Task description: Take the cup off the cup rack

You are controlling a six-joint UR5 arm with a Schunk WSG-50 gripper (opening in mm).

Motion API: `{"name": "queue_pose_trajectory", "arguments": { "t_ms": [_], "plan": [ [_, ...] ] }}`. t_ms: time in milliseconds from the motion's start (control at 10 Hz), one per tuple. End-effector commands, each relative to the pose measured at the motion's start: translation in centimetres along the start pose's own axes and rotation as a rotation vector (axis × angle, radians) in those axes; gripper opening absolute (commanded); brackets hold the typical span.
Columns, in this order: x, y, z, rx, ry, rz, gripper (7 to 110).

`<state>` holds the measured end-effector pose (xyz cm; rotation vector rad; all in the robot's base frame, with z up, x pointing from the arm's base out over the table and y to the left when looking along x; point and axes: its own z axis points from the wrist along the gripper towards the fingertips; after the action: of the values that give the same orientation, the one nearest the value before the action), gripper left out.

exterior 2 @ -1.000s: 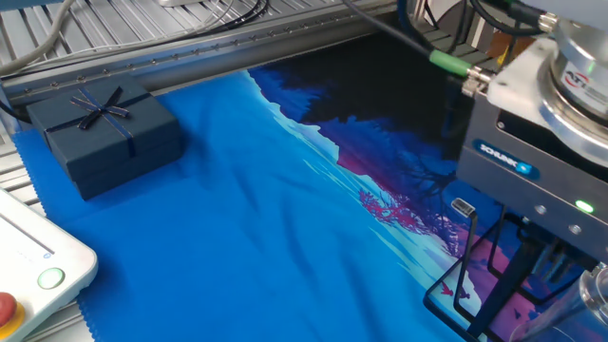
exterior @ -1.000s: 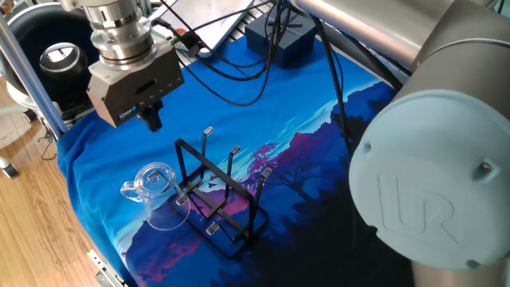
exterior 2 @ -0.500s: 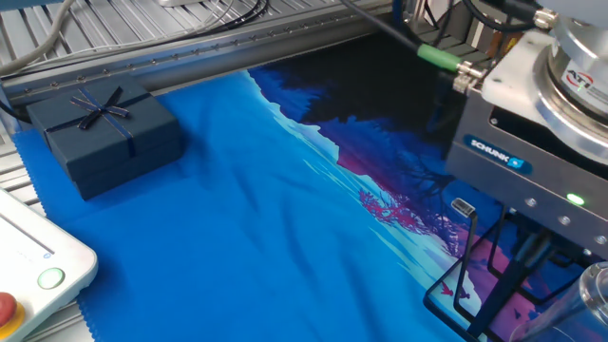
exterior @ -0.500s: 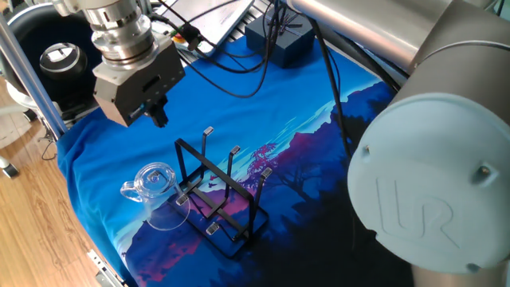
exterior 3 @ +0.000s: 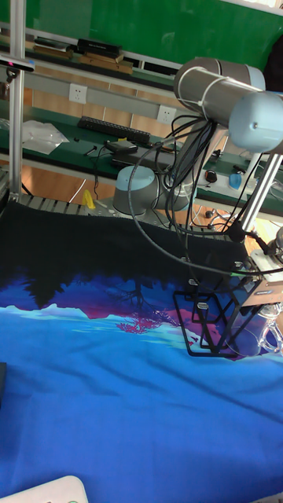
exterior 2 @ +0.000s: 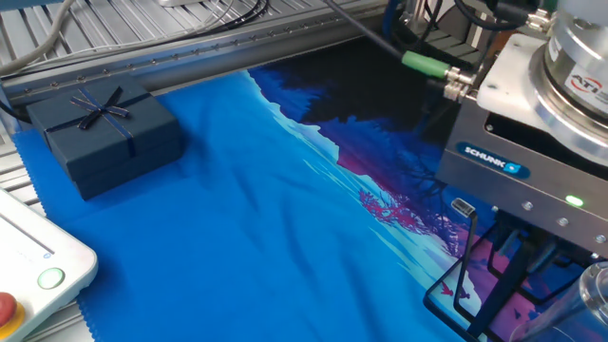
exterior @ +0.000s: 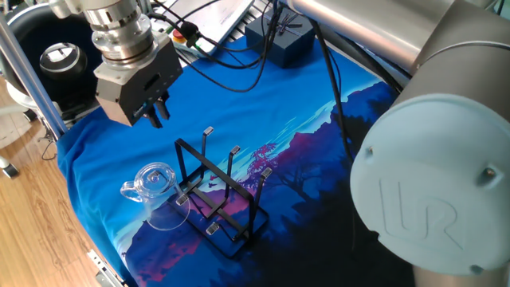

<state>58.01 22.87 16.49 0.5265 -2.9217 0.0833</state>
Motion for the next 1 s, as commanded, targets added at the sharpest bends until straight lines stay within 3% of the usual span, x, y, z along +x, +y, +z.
{"name": "queue_pose_trajectory", "arguments": {
  "t_ms": [0,100,200,300,500,700,900],
  "plan": [
    [0.1,0.9,0.0,-0.022,0.009,0.037,22],
    [-0.3,1.9,0.2,-0.027,0.006,0.043,22],
    [-0.4,4.1,0.4,-0.067,0.000,0.051,22],
    [-0.1,5.4,0.5,-0.070,0.001,0.078,44],
    [0.4,7.4,1.1,-0.085,-0.017,0.092,44],
    [0.8,8.1,1.8,-0.079,-0.051,0.100,44],
    [0.1,8.6,1.9,-0.092,-0.093,0.068,44]
  ]
}}
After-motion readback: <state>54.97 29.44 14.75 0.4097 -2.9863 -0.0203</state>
